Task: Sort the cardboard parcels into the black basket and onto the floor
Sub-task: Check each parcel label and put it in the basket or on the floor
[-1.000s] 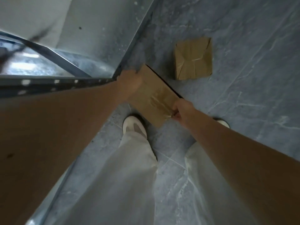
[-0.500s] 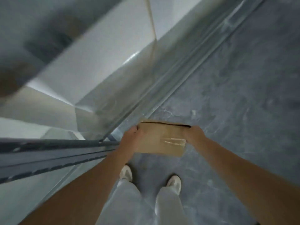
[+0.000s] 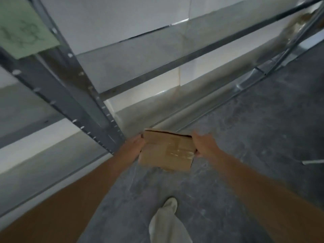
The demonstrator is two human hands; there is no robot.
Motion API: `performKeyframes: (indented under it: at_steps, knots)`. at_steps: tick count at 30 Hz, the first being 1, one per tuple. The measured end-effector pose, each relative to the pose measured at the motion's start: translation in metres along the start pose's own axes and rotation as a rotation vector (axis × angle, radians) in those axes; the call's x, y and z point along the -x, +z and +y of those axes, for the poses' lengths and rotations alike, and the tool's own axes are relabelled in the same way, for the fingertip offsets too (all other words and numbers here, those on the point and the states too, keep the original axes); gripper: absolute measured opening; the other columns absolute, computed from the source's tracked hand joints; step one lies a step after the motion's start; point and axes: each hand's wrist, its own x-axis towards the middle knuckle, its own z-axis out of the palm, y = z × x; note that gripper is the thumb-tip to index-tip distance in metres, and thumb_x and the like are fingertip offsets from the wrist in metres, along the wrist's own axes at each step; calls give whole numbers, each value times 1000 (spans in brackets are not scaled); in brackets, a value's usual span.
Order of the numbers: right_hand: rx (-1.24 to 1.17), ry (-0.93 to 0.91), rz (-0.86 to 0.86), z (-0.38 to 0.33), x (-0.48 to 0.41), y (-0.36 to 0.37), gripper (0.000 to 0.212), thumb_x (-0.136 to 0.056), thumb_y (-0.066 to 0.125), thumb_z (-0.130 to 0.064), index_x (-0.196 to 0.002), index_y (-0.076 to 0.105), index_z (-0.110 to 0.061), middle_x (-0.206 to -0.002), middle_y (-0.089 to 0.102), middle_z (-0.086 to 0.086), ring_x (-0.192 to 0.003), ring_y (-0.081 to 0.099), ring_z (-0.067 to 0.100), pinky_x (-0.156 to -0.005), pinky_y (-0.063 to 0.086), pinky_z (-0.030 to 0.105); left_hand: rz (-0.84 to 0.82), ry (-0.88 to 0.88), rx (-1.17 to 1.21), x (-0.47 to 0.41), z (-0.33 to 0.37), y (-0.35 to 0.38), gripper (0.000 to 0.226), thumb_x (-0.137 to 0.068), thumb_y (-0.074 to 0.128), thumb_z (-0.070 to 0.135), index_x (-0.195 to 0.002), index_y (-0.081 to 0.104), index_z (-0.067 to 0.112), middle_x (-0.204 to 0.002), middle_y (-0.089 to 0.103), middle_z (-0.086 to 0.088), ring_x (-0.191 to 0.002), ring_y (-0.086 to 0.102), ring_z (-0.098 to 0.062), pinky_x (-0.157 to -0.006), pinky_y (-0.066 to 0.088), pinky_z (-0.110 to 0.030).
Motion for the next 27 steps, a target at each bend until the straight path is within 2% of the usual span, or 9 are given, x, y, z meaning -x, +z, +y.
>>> performKeyframes:
  at_steps: [4,7,10,13,15,18,21,25,27]
  knots:
    - [86,-18,-180,28,59,81,46,-95,47,-55,-106,60,-12,-106,66,14,-95,68,33,-78,60,46,202,-146,213,89,-86,-53,22,-95,55,23,-77,66,16,-94,66,-14,-90,63,-27,-90,49,-37]
    - [197,-201,-272,39,94,157,60,-84,50,-63,-117,60,-14,-118,63,16,-105,65,36,-83,58,51,402,-237,412,180,-139,-101,25,-97,51,18,-75,59,10,-81,55,-15,-76,54,-23,-71,47,-29]
    - [306,-418,-347,2,202,209,52,-89,53,-44,-111,65,1,-111,66,24,-100,66,39,-83,58,45,612,-236,466,265,-161,-158,29,-99,49,28,-78,58,11,-84,57,-13,-80,58,-25,-76,50,-33]
    - [254,-526,-461,-41,303,234,44,-97,53,-30,-117,60,8,-110,63,21,-87,64,32,-50,52,17,843,-138,414,335,-155,-212,30,-100,49,31,-74,57,18,-78,59,-3,-83,58,-24,-85,52,-39]
    - [236,-592,-548,-64,348,245,40,-96,54,-27,-114,60,8,-108,63,21,-74,64,26,-36,44,14,1010,-100,438,374,-148,-238,34,-97,52,36,-72,60,14,-67,57,-3,-78,60,-28,-81,52,-42]
    - [135,-676,-686,-96,405,245,25,-95,55,-22,-98,64,1,-103,61,19,-80,64,27,-51,58,31,1200,-10,554,420,-129,-256,38,-93,54,47,-89,65,11,-75,64,-7,-81,64,-31,-85,55,-48]
    - [93,-797,-717,-125,445,231,22,-93,56,-20,-74,61,-8,-87,60,18,-82,65,33,-73,60,53,1333,108,810,454,-100,-255,31,-94,60,39,-95,60,9,-91,64,-15,-90,65,-32,-90,55,-47]
    - [106,-945,-741,-156,474,190,29,-90,62,-35,-82,59,-8,-91,65,17,-91,67,34,-84,56,55,1331,355,1073,480,-53,-250,20,-94,63,22,-95,56,3,-94,57,-18,-89,60,-25,-74,58,-26]
    - [42,-957,-788,-169,483,169,29,-93,61,-30,-83,56,-3,-88,63,17,-87,67,30,-80,59,49,1325,467,1095,493,-33,-251,19,-92,66,19,-92,57,2,-98,57,-20,-89,62,-25,-81,58,-32]
